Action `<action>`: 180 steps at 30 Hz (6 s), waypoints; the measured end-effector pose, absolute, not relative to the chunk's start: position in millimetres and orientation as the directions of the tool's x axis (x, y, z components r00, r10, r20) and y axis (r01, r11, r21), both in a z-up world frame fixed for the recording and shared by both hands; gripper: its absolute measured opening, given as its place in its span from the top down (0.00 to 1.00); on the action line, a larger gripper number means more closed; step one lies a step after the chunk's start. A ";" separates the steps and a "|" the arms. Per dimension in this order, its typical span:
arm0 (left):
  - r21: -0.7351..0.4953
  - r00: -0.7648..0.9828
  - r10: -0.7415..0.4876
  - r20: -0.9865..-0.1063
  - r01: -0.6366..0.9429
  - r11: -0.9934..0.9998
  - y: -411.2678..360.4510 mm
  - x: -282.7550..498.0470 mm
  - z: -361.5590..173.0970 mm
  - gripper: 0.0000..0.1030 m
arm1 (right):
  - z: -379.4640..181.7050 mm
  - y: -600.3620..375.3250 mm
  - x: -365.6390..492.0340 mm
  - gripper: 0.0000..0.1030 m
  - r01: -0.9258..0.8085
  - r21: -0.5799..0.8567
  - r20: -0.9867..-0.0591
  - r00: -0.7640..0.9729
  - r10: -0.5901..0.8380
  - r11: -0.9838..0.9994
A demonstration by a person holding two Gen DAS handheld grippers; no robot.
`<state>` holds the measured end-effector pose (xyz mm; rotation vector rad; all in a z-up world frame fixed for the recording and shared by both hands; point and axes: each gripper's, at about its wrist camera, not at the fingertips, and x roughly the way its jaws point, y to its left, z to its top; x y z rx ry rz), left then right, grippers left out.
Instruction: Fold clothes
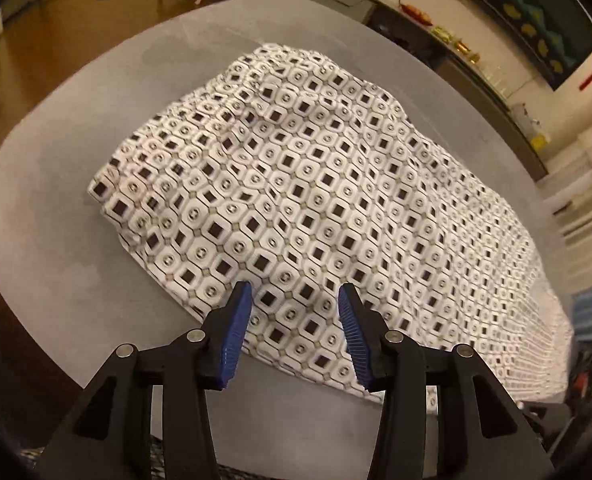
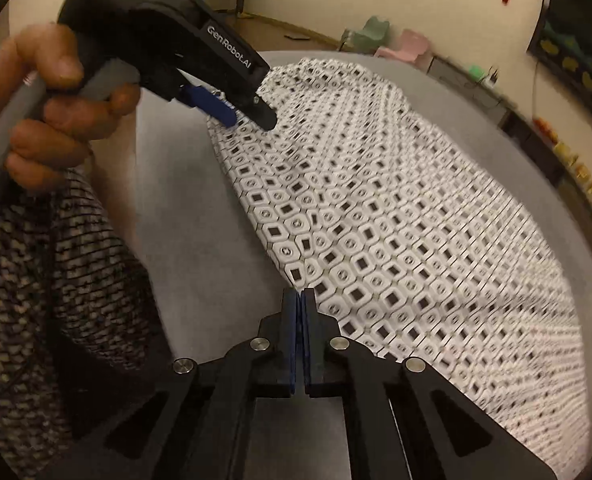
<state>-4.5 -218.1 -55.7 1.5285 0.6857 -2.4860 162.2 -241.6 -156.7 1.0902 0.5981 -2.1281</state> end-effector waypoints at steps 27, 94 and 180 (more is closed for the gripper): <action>0.163 -0.299 -0.304 -0.904 0.417 -0.894 -256.2 -200.1 -59.6 0.54 | -122.4 272.3 92.8 0.73 -0.249 -0.048 -0.867 -0.471 0.164 -0.967; -0.270 -0.229 0.406 -0.885 -0.457 -0.847 226.5 -166.3 29.6 0.95 | -171.7 116.0 122.0 0.68 0.026 0.272 -0.672 -0.710 -0.209 -0.962; -0.207 -0.606 -0.077 -0.792 0.385 -0.899 -291.1 -55.6 -15.3 0.36 | -164.7 -11.7 20.4 0.63 0.253 -0.105 -0.847 -0.530 -0.047 -0.962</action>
